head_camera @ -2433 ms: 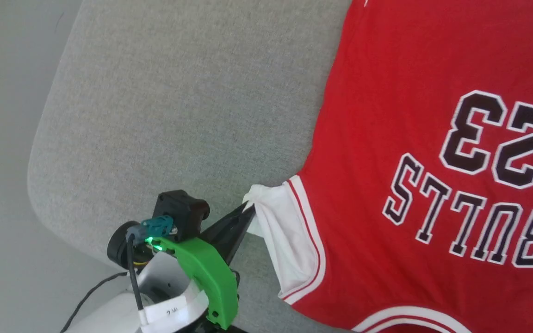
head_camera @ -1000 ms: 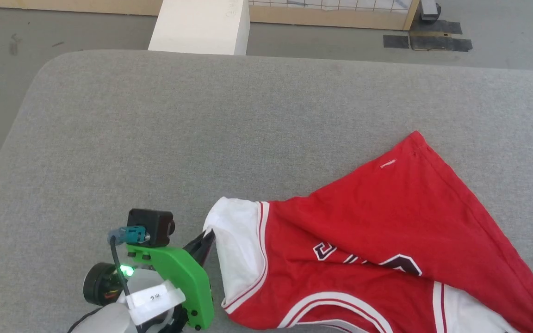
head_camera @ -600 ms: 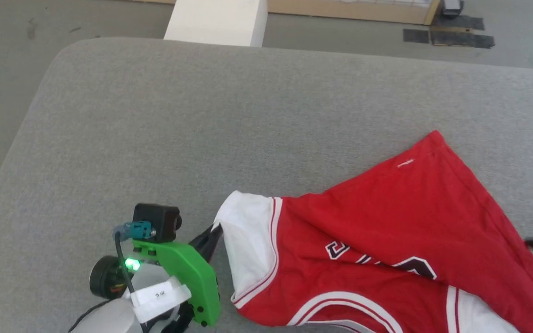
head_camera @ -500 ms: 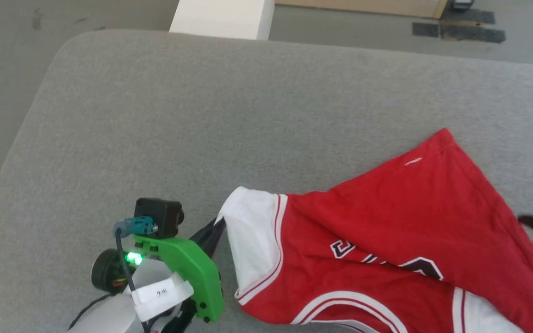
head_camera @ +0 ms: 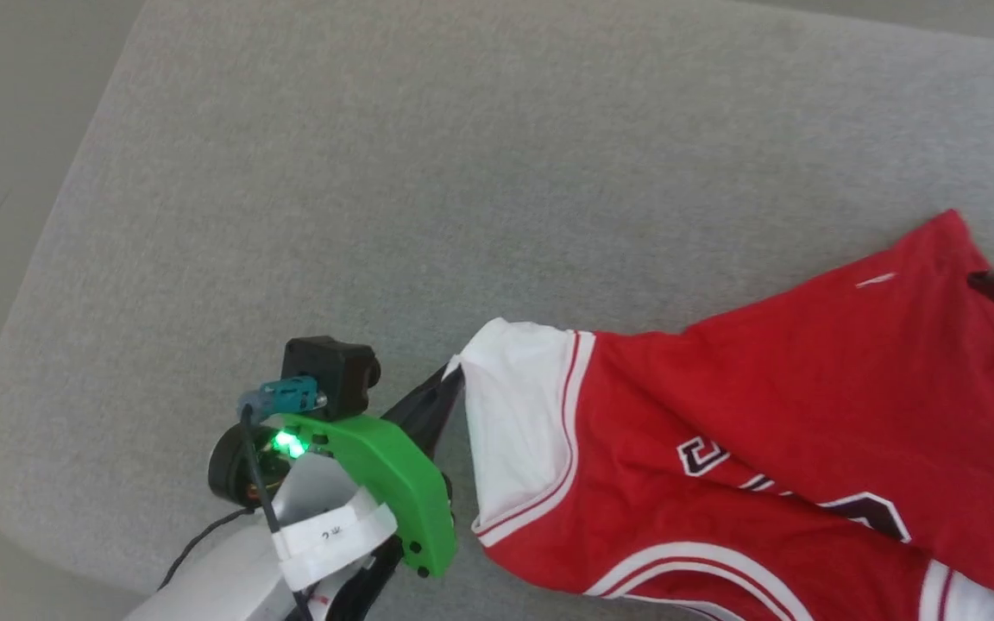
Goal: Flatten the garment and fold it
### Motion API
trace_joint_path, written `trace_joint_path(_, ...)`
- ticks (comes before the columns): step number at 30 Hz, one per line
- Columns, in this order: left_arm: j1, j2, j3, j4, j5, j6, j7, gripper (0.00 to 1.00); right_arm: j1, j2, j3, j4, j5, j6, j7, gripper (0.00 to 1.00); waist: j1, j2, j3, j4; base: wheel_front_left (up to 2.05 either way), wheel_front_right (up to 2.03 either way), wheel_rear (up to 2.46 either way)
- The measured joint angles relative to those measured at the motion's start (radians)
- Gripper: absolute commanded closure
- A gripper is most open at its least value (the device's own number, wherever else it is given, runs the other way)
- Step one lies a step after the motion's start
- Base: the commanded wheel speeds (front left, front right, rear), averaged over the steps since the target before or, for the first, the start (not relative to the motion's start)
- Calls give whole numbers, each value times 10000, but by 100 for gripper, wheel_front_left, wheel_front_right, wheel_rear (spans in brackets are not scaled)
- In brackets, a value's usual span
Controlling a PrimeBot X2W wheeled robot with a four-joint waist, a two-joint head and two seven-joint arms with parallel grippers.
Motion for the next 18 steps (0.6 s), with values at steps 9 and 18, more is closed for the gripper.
trace_joint_path(9, -91, -211, -79, 121, 73, -69, -178, 100, -314, -345, 744, 719, -155, 0, -192, 0, 0, 0, 662, 616, 0, 0, 0)
trace_joint_path(18, -108, -232, -113, 219, 82, -115, -244, 100, -332, -968, 1344, 370, -50, 2, 15, 100, -1, -1, 977, 860, 0, 0, 0)
